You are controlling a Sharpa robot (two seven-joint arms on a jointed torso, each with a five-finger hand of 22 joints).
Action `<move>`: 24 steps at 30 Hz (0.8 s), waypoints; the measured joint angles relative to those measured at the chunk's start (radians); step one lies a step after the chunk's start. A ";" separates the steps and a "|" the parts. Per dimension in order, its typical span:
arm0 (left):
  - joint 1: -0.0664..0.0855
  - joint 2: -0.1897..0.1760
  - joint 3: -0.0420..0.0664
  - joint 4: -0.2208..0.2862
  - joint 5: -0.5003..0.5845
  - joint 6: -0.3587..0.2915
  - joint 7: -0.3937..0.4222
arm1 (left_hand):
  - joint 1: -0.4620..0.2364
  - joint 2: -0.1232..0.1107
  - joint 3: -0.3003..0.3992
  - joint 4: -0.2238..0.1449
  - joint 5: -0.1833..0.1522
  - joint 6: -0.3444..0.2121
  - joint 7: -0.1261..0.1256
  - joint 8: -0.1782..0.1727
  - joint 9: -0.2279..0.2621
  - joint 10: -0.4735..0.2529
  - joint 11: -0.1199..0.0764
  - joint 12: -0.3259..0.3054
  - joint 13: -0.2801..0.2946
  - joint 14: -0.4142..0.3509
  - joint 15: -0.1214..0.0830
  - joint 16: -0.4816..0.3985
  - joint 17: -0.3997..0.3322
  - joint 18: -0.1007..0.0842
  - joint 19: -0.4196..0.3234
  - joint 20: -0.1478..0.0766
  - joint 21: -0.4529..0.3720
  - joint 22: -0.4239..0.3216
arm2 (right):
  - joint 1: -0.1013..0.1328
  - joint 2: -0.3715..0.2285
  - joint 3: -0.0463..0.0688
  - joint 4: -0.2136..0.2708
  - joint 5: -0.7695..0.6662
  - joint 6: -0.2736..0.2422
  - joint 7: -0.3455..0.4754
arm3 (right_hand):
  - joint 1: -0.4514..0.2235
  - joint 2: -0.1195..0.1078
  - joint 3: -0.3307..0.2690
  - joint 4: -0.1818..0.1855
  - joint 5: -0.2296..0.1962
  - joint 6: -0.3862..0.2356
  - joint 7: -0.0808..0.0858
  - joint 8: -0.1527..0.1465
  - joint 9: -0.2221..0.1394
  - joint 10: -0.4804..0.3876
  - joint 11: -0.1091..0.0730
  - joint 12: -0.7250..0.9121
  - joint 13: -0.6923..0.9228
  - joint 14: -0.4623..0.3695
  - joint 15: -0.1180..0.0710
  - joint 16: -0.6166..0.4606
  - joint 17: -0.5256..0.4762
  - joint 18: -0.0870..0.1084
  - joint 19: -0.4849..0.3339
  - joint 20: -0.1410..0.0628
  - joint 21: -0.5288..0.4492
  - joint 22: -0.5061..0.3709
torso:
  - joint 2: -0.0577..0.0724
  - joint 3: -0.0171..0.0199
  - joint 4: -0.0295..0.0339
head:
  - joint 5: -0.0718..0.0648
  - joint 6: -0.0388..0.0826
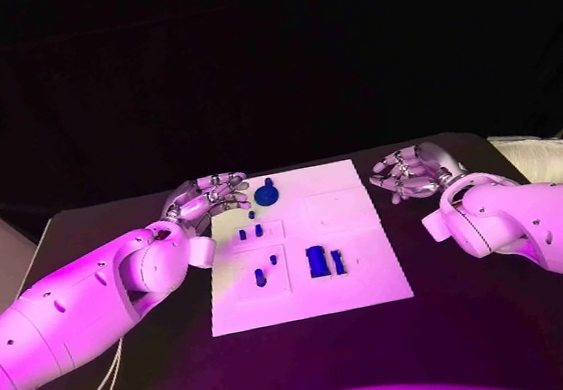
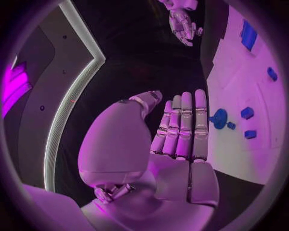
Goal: Assemble the parts on the task board
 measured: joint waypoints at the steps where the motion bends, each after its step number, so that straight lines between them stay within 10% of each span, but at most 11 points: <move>1: 0.000 0.008 0.000 -0.012 0.002 -0.012 0.014 | 0.007 -0.004 0.003 0.003 -0.012 -0.010 -0.010 0.000 -0.005 0.003 0.007 -0.029 -0.016 -0.017 0.018 -0.065 -0.017 0.000 -0.027 0.010 -0.051 -0.032 | 0.000 0.009 0.003 -0.019 0.028 0.007 0.027 | 0.008 -0.005 0.026 -0.001 -0.008 -0.010 0.006 -0.006 -0.009 -0.023 0.006 -0.062 -0.064 -0.042 0.010 -0.073 -0.036 0.000 -0.026 0.009 -0.042 -0.038 | -0.002 0.0000 -0.0006 | 0.002 0.005; 8: -0.001 0.043 0.001 -0.061 0.014 -0.080 0.086 | 0.026 0.003 -0.026 0.001 -0.033 -0.047 -0.025 -0.032 -0.061 -0.037 0.047 -0.189 -0.058 -0.064 0.066 -0.359 -0.064 0.000 -0.037 0.075 -0.317 -0.226 | 0.001 0.048 0.018 -0.087 0.144 0.047 0.141 | 0.004 -0.032 0.155 -0.026 -0.045 -0.025 0.037 -0.045 -0.072 -0.035 0.057 -0.372 -0.493 -0.175 0.082 -0.428 -0.217 0.000 -0.177 0.083 -0.169 -0.304 | -0.014 0.0057 -0.0020 | 0.011 0.046; 10: 0.000 0.043 0.001 -0.062 0.015 -0.083 0.088 | -0.019 0.035 -0.095 -0.021 -0.063 -0.165 -0.043 -0.059 -0.110 -0.091 0.023 -0.204 -0.067 -0.183 0.047 -0.422 -0.097 -0.010 -0.143 0.041 -0.366 -0.277 | 0.001 0.050 0.018 -0.086 0.147 0.048 0.143 | -0.054 -0.011 0.105 -0.066 -0.078 -0.133 0.023 -0.079 -0.140 -0.065 0.040 -0.418 -0.584 -0.224 0.075 -0.511 -0.312 -0.004 -0.230 0.067 -0.177 -0.425 | -0.014 0.0067 -0.0019 | 0.011 0.048; 15: 0.008 0.040 -0.018 -0.047 0.015 -0.091 0.085 | -0.282 0.135 -0.317 -0.099 -0.164 -0.567 -0.113 -0.141 -0.263 -0.594 -0.065 -0.238 -0.099 -0.574 -0.029 -0.585 -0.204 -0.098 -0.533 -0.090 -0.488 -0.413 | -0.005 0.039 0.028 -0.062 0.155 0.040 0.141 | -0.318 0.110 -0.122 -0.189 -0.188 -0.569 -0.072 -0.188 -0.365 -0.534 -0.023 -0.539 -0.781 -0.695 0.037 -0.719 -0.597 -0.100 -0.724 -0.025 -0.209 -0.746 | -0.014 0.0056 0.0017 | 0.006 0.054; 19: 0.031 0.039 -0.050 -0.009 0.019 -0.119 0.087 | -0.492 0.173 -0.403 -0.129 -0.204 -0.723 -0.141 -0.173 -0.322 -0.817 -0.100 -0.248 -0.111 -0.725 -0.058 -0.647 -0.246 -0.119 -0.684 -0.141 -0.534 -0.465 | -0.016 0.025 0.049 -0.004 0.185 0.024 0.148 | -0.523 0.155 -0.208 -0.236 -0.229 -0.733 -0.108 -0.229 -0.450 -0.793 -0.047 -0.584 -0.854 -0.954 0.022 -0.796 -0.705 -0.125 -0.969 -0.060 -0.219 -0.867 | -0.017 0.0050 0.0116 | -0.008 0.079; 24: 0.077 0.035 -0.111 0.063 0.032 -0.199 0.100 | -0.969 0.196 -0.453 -0.147 -0.224 -0.813 -0.157 -0.190 -0.357 -0.947 -0.119 -0.252 -0.118 -0.812 -0.075 -0.682 -0.271 -0.147 -0.772 -0.169 -0.561 -0.495 | -0.037 0.001 0.089 0.109 0.266 -0.014 0.182 | -1.004 0.181 -0.257 -0.264 -0.254 -0.829 -0.129 -0.253 -0.501 -0.947 -0.061 -0.610 -0.896 -1.107 0.013 -0.841 -0.767 -0.142 -1.113 -0.081 -0.224 -0.937 | -0.023 0.0031 0.0372 | -0.038 0.132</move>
